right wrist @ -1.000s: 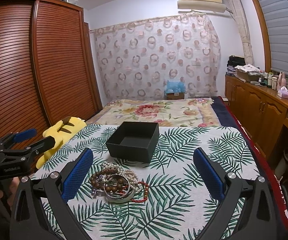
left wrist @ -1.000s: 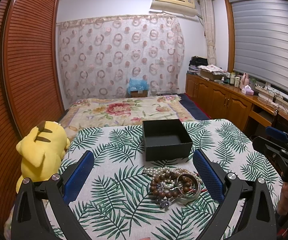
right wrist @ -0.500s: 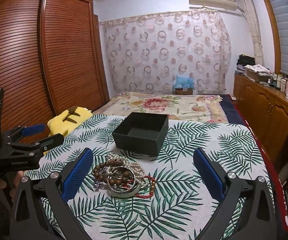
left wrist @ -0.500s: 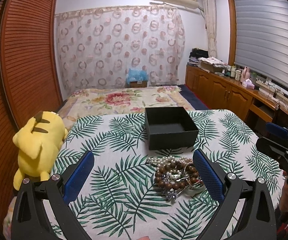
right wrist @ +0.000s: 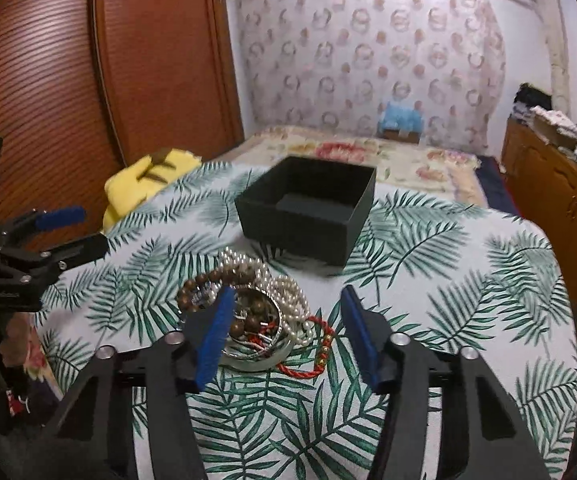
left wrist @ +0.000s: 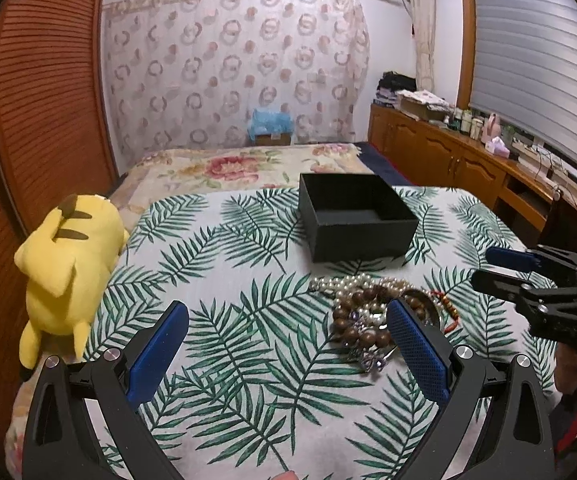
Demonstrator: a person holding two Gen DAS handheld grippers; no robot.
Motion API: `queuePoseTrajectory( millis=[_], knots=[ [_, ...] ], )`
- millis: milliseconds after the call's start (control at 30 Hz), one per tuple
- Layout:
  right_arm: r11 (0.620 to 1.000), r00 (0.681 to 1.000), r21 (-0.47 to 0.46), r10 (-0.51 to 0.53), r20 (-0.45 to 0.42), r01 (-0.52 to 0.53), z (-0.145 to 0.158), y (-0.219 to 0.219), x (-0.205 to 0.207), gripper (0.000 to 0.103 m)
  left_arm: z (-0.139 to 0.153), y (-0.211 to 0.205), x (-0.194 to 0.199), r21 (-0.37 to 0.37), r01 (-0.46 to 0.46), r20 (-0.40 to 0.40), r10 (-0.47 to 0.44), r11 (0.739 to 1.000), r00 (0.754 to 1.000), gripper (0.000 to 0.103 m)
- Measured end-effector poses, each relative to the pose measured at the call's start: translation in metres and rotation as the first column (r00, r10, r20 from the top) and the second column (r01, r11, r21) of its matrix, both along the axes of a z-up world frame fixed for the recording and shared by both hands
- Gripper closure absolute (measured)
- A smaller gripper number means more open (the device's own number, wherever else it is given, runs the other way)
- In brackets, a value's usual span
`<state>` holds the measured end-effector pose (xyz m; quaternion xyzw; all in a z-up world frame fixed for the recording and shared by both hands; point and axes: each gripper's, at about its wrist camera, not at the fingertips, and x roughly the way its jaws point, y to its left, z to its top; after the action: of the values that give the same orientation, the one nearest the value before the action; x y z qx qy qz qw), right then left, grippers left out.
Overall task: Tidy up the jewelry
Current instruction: 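Move the left tool and right tool down toward the jewelry pile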
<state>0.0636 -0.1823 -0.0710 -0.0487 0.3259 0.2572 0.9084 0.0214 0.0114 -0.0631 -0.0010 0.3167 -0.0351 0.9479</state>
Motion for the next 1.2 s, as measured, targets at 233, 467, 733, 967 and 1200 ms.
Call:
queuePoseTrajectory(
  millis=[233, 467, 733, 967, 1200],
  knots=[
    [0.998, 0.993, -0.013, 0.064, -0.096, -0.066, -0.028, 0.012, 0.024, 0.08, -0.017, 0.0, 0.007, -0.007, 0.034, -0.054, -0.034, 0.999, 0.998, 0.007],
    [0.993, 0.984, -0.041, 0.1, -0.148, -0.107, -0.047, 0.025, 0.043, 0.084, -0.036, 0.003, 0.017, -0.048, 0.06, -0.11, -0.065, 0.997, 0.992, 0.007],
    [0.987, 0.978, -0.065, 0.138, -0.16, -0.15, -0.055, 0.038, 0.05, 0.097, -0.05, 0.006, 0.039, -0.078, 0.095, -0.16, -0.107, 0.992, 0.981, 0.031],
    [0.988, 0.982, -0.048, 0.14, -0.13, -0.147, -0.053, 0.036, 0.045, 0.099, -0.056, -0.001, 0.058, -0.163, 0.152, -0.204, -0.184, 0.975, 0.962, 0.052],
    [0.992, 0.99, -0.025, 0.121, -0.078, -0.123, -0.041, 0.025, 0.04, 0.099, -0.065, -0.011, 0.073, -0.198, 0.178, -0.237, -0.223, 0.964, 0.946, 0.074]
  ],
)
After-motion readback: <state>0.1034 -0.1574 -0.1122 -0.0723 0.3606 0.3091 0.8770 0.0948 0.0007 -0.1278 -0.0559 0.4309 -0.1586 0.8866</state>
